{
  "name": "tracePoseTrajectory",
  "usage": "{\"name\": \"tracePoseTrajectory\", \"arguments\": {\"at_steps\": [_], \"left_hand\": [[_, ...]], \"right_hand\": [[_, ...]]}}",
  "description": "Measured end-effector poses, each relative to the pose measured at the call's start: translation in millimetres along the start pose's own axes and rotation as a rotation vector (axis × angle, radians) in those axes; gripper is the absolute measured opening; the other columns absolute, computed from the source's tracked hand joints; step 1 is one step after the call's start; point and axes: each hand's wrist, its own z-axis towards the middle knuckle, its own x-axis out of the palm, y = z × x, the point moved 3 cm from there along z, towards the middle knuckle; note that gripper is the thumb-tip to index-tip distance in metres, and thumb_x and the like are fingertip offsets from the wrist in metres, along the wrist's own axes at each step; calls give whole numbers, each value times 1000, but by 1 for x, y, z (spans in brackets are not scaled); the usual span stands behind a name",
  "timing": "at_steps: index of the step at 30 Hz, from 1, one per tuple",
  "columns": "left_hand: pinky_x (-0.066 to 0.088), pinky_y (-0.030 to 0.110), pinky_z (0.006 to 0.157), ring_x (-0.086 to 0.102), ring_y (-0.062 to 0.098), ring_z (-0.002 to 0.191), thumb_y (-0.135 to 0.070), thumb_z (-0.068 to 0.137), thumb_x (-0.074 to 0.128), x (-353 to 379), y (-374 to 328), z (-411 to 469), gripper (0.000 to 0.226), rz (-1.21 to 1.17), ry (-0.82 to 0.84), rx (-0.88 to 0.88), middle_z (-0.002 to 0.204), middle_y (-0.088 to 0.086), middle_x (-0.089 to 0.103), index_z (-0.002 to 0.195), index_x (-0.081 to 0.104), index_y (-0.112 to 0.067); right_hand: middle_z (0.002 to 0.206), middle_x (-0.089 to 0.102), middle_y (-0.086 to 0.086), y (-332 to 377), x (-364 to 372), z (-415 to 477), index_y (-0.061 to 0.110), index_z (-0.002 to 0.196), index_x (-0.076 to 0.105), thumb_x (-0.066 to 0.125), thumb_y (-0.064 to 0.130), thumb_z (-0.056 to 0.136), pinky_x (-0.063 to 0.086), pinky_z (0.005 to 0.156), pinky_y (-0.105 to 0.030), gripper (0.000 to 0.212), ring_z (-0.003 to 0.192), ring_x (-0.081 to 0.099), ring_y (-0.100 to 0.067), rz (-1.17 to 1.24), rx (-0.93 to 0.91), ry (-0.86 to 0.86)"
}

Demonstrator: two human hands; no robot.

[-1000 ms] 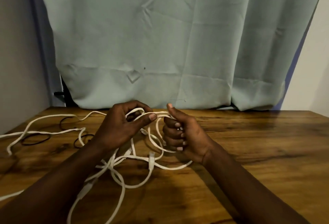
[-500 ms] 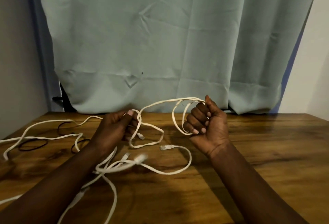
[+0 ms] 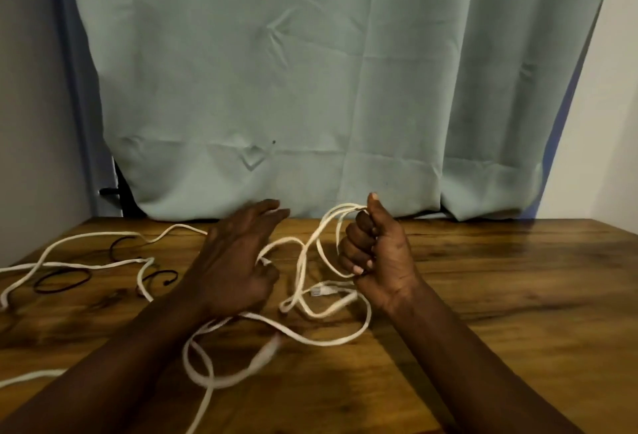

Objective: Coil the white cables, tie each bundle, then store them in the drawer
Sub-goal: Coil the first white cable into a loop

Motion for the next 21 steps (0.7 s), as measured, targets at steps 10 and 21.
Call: {"name": "tracePoseTrajectory", "arguments": {"at_steps": [10,21], "left_hand": [[55,37,100,67,11,116,-37,80,85,16,-38,-2,38,-819,-52,-150,120,-7,71,114,69,-28],[57,29,60,60,17,59,-13,85,55,20,-47,7,21,-1613,19,-451,77,11,60,98,69,-5]], "right_hand": [[41,22,7,-10,3,-3,23,55,33,47,50,103,20,32,-16,56,29,21,-6,-135,46,24],[39,35,7,-19,13,-2,21,56,46,41,47,105,25,37,-20,56,27,33,-6,79,285,304]]}}
